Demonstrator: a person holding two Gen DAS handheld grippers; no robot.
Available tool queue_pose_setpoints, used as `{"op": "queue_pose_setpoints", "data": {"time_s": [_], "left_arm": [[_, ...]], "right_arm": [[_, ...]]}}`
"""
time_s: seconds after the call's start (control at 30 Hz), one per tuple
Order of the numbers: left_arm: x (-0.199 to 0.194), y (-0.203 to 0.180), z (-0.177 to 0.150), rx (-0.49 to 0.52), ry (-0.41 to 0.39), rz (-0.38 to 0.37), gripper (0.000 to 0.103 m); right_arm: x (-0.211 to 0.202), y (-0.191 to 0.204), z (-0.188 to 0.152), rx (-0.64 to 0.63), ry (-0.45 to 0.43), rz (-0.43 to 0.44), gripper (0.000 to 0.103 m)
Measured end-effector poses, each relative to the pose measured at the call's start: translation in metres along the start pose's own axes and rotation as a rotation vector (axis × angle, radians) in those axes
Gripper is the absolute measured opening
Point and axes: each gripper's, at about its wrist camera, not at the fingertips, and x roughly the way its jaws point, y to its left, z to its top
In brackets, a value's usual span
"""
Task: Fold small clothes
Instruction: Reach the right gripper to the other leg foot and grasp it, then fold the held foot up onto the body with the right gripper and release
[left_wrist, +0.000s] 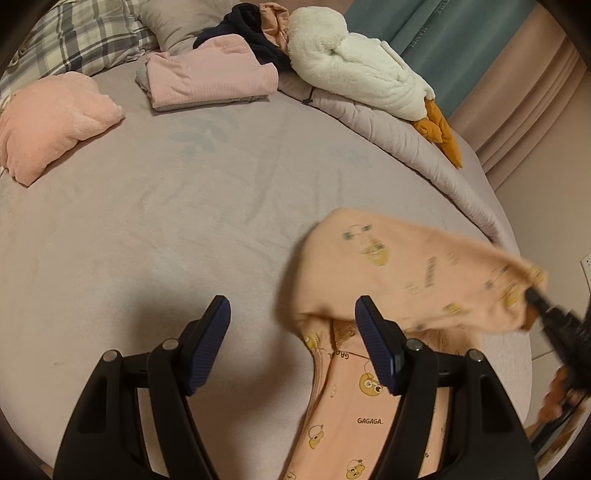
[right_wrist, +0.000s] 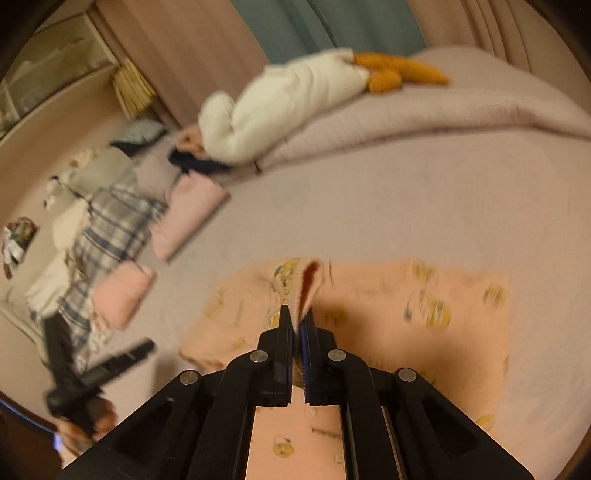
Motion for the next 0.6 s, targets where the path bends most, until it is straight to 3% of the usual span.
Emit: {"op": "queue_pose_setpoints", "data": {"time_s": [0.13,0.37,0.43,0.6], "left_arm": [[0.006,-0.009,0.002,0.021,0.011,-0.005,0.070],[0.026,-0.030,0.007,0.060,0.046,-0.037,0.069],[0.034,-0.037,0.005,0.079,0.060,-0.040,0.064],[0.065,-0.051,-0.005,0.130,0.120,-0.005,0.040]], "right_arm": [[-0.016,-0.010,0.015,-0.007,-0.054,-0.057,0.005],[-0.022,-0.035,0.007,0.048,-0.076,-0.119,0.005],[-0.017,-0.048,0.001,0.076,-0.050,-0.143,0.005],[-0.001,-0.076,-0.015,0.131,0.028,-0.195,0.005]]}}
